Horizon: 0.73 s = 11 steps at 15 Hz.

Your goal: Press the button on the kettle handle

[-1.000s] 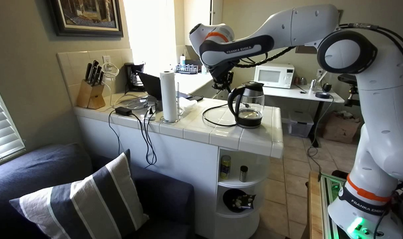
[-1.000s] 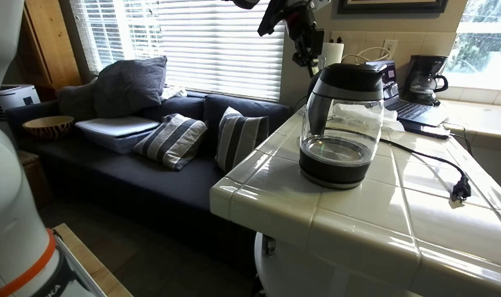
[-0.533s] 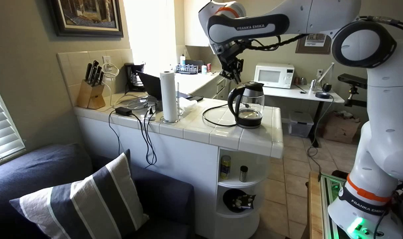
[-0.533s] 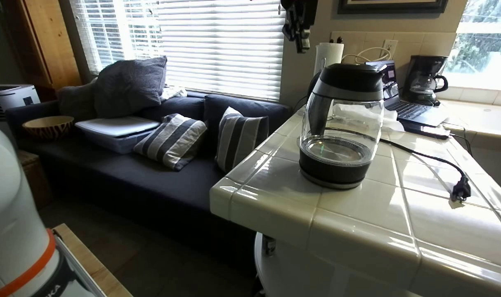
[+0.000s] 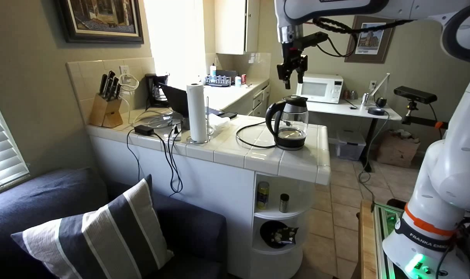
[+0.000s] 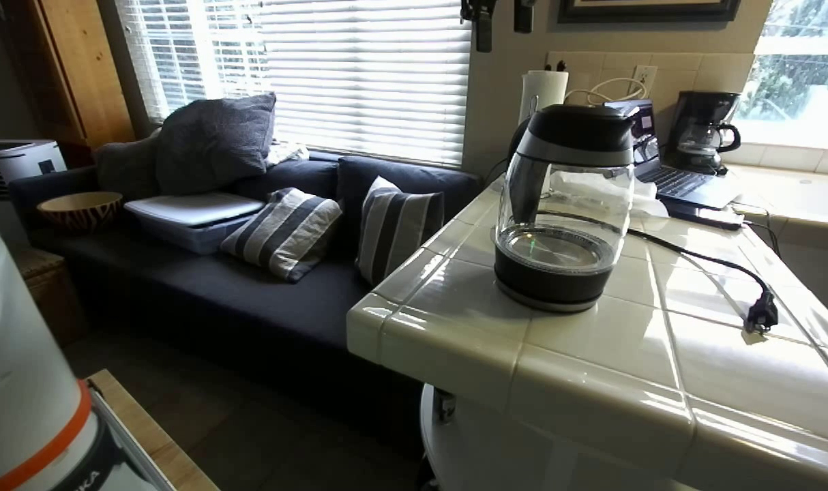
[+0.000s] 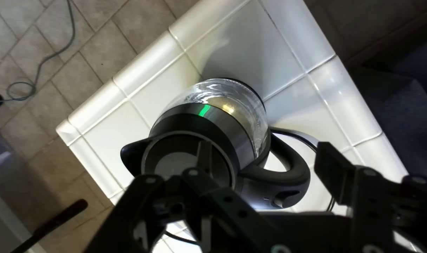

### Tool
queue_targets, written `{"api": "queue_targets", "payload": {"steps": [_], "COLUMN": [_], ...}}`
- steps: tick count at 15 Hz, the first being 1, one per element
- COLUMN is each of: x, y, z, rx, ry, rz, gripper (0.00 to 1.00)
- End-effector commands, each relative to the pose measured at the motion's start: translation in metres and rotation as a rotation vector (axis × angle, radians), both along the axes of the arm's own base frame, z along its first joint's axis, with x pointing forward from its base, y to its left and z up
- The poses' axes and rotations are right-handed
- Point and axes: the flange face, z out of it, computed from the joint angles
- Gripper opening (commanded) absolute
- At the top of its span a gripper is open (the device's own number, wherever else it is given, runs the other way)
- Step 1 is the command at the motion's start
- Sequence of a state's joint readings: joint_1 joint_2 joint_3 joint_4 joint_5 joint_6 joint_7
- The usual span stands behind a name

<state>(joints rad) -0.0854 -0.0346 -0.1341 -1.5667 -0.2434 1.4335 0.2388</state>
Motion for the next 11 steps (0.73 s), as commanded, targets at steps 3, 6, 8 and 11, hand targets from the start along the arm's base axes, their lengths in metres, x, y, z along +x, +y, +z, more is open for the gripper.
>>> {"api": "queue_targets", "payload": {"steps": [3,6,8,11], "x": [-0.085,-0.125,-0.11,-0.136], "y": [-0.03,-0.05,-0.055,-0.066], "z": [-0.004,-0.007,0.001,0.0], "rx": [0.178,0.222,0.2,0.232], "ry": [-0.185,-0.265,-0.229,-0.273], "rz": [0.134,0.25,0.218,0.255], "gripper": [1.0,1.0,1.0,1.0]}}
